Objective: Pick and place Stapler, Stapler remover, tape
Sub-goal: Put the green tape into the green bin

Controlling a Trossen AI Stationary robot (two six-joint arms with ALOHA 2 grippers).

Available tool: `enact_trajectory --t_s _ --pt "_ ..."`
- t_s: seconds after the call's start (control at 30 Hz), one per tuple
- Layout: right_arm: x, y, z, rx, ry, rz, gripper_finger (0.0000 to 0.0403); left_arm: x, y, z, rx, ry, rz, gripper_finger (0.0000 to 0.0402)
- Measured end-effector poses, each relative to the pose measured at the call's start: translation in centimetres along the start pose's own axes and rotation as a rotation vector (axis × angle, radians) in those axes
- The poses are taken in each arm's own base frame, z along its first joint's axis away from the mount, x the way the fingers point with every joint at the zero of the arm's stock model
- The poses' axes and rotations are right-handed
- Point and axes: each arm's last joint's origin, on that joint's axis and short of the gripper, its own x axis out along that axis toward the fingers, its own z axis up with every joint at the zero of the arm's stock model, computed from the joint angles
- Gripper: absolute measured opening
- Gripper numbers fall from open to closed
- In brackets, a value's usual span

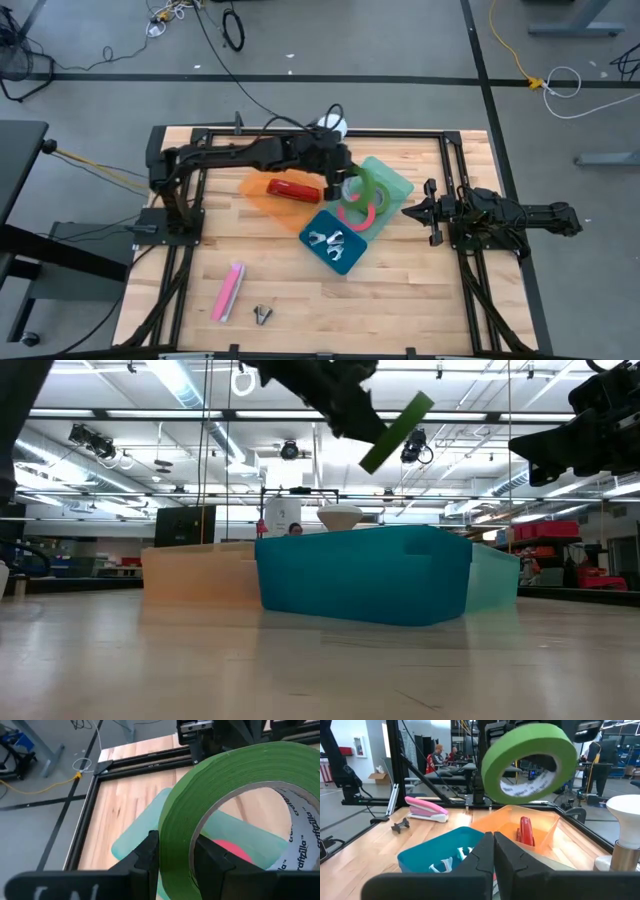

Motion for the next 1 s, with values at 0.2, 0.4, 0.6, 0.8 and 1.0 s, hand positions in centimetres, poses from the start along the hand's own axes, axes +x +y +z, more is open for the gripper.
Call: enact_trajectory --t_s 0.2,0.4,0.6,0.8,1.0 --pt "0.0 0.0 0.0 0.0 0.0 0.0 0.0011 3.1 1.0 0.0 0.032 0.017 0.012 0.0099" --pt "0.0 0.0 0.0 0.0 0.0 0.0 0.0011 6.4 1.5 -2.1 0.047 0.081 0.09 0.0101" --pt "0.0 0.0 0.0 0.0 0.0 -0.001 0.0011 9.1 1.2 -3.6 0.043 0.069 0.099 0.0101" --pt "0.0 0.0 0.0 0.0 0.0 0.0 0.0011 10.5 1.0 -4.4 0.03 0.057 0.104 0.0104" --pt "0.0 0.0 0.0 0.0 0.0 0.0 0.0011 10.5 1.0 -4.3 0.029 0.054 0.105 0.0105"
